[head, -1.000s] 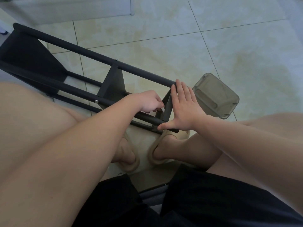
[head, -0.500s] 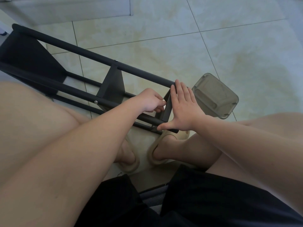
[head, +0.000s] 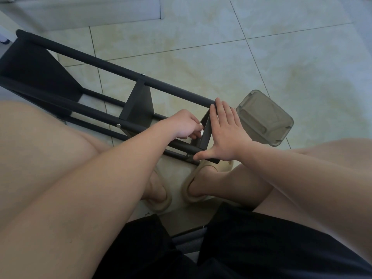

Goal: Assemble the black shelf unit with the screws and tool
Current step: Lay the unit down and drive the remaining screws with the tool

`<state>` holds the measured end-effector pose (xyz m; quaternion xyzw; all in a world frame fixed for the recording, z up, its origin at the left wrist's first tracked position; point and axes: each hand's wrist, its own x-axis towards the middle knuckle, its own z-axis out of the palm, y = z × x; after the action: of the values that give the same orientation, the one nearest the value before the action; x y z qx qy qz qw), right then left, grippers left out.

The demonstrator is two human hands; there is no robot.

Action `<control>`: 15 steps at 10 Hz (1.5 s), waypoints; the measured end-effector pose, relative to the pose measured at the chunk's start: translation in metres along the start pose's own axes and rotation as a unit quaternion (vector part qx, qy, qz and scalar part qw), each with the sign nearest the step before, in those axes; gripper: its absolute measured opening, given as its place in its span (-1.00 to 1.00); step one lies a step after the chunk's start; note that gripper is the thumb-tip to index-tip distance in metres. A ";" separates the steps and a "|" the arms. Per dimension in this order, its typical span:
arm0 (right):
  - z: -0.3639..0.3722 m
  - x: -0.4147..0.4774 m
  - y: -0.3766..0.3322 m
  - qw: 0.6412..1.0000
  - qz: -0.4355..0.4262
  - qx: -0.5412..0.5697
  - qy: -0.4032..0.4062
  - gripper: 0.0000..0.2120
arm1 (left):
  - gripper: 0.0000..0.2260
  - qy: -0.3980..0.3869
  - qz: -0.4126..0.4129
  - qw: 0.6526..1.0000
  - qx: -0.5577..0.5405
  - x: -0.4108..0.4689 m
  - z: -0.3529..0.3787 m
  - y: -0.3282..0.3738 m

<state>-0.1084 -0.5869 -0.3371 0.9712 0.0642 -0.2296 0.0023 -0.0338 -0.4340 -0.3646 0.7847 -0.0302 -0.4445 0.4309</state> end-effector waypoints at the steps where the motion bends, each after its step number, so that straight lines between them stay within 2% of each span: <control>1: 0.000 0.000 -0.001 1.000 0.000 0.003 0.000 0.51 | -0.86 -0.003 -0.005 1.000 0.007 -0.001 -0.001 0.001; 5: 0.001 0.001 0.000 1.000 -0.001 0.003 0.004 0.51 | -0.88 -0.002 -0.045 0.999 -0.022 -0.002 -0.001 0.006; 10: 0.000 0.001 -0.001 1.000 0.000 0.001 0.003 0.51 | -0.83 -0.012 -0.044 0.999 -0.006 0.002 -0.003 0.002; 15: 0.000 0.000 -0.002 1.000 0.003 0.006 -0.005 0.51 | -0.81 -0.050 -0.082 0.995 -0.012 -0.006 -0.010 0.012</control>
<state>-0.1086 -0.5851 -0.3368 0.9703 0.0604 -0.2343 -0.0023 -0.0267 -0.4321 -0.3499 0.7563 0.0182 -0.5175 0.3998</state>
